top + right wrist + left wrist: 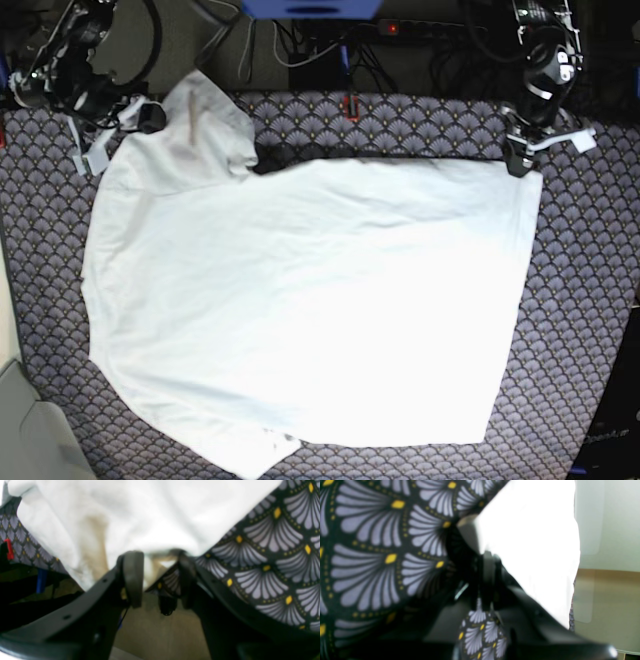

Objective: Fold the T-shirt properly
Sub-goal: 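Adjust the right gripper's grip on the shoulder corner, then lift the shoulder edge with both grippers and fold it toward the hem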

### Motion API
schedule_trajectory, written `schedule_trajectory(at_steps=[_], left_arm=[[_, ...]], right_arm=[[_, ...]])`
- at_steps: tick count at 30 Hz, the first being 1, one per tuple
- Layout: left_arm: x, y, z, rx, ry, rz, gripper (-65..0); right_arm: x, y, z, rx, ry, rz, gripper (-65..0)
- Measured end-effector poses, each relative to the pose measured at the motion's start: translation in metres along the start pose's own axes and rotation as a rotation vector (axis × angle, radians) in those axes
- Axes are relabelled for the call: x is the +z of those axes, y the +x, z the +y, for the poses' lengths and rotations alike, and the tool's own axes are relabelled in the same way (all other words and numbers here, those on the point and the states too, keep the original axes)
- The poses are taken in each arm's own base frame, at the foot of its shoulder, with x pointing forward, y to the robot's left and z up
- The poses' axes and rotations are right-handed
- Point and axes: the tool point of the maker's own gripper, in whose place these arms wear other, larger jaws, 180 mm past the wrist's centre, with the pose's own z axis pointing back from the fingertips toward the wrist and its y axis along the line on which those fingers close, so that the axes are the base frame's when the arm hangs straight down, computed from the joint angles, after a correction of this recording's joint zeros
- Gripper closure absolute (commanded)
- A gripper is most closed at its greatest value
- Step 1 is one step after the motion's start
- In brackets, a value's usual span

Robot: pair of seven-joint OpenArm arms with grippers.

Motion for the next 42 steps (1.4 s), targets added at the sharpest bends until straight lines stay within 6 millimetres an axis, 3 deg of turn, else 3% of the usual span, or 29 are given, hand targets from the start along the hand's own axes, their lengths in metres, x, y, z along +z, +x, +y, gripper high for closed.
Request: schedule_trajectory(at_steps=[4, 10, 16, 23, 28, 33, 42], left_arm=[[0.0, 0.0, 0.0, 0.0, 0.0, 0.0, -0.3], [0.0, 0.0, 0.0, 0.0, 0.0, 0.0, -0.3], [0.0, 0.0, 0.0, 0.0, 0.0, 0.001, -0.3], [0.0, 0.0, 0.0, 0.0, -0.001, 0.001, -0.3], [0.0, 0.0, -0.001, -0.001, -0.002, 0.0, -0.3], [0.001, 0.004, -0.015, -0.025, -0.026, -0.007, -0.3], [-0.007, 0.017, -0.044, -0.096, -0.089, 0.038, -0.3]], right_arm=[[-0.001, 0.001, 0.001, -0.001, 0.001, -0.003, -21.5], [-0.006, 0.003, 0.006, 0.007, 0.009, 0.008, -0.9], [-0.006, 0.004, 0.013, 0.047, 0.013, 0.029, -2.2], [0.019, 0.035, 0.017, 0.147, -0.045, -0.064, -2.2], [0.024, 0.037, 0.012, 0.162, -0.063, -0.064, -2.2], [0.027, 0.041, 0.007, 0.174, -0.078, -0.064, -2.2], [0.035, 0.065, 0.009, 0.276, -0.101, -0.091, -2.2]])
